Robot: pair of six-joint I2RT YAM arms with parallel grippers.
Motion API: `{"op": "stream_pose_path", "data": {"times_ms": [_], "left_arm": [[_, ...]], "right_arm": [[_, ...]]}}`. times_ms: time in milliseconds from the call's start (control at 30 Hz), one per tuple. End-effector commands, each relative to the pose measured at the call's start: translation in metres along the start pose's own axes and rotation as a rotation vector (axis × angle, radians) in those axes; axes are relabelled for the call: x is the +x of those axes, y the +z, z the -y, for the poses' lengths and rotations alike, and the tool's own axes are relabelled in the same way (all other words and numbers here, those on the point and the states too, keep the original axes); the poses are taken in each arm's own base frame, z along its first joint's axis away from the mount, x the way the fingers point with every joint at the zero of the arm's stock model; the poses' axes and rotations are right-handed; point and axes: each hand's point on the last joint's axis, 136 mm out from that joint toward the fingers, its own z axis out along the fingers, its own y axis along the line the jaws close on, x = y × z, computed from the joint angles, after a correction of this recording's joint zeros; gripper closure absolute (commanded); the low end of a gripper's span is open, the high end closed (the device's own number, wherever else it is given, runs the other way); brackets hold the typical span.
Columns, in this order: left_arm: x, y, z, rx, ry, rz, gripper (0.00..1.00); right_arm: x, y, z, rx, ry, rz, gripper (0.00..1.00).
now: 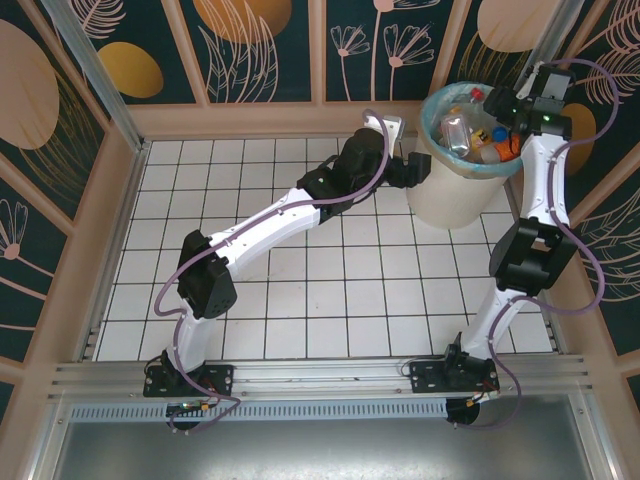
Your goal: Put the plastic bottles in the bin
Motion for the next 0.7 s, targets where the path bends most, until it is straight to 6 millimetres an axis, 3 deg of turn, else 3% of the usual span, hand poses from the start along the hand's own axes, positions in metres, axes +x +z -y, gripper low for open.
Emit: {"op": "stream_pose_path", "data": {"times_ms": [0,133,400,567,667], "left_arm": [[-0.014,-0.009,0.006,0.004,0.025,0.033,0.14],[-0.014,-0.008,0.003,-0.007,0.028,0.032,0.14],[-0.029,-0.021,0.008,-0.005,0.032,0.068,0.14],[-0.034,-0.029,0.008,-0.013,0.042,0.081,0.14],[-0.034,-0.030,0.008,-0.013,0.043,0.081,0.14]], "right_arm": [[0.073,0.019,0.045,0.150,0.031,-0.251,0.45],[0.046,0.008,0.028,0.161,-0.012,-0.192,0.29],[-0.027,-0.038,-0.016,0.147,-0.066,-0.020,0.18],[-0.041,-0.049,-0.028,0.137,-0.082,0.031,0.16],[-0.032,-0.039,-0.033,0.100,-0.091,0.015,0.25]]}}
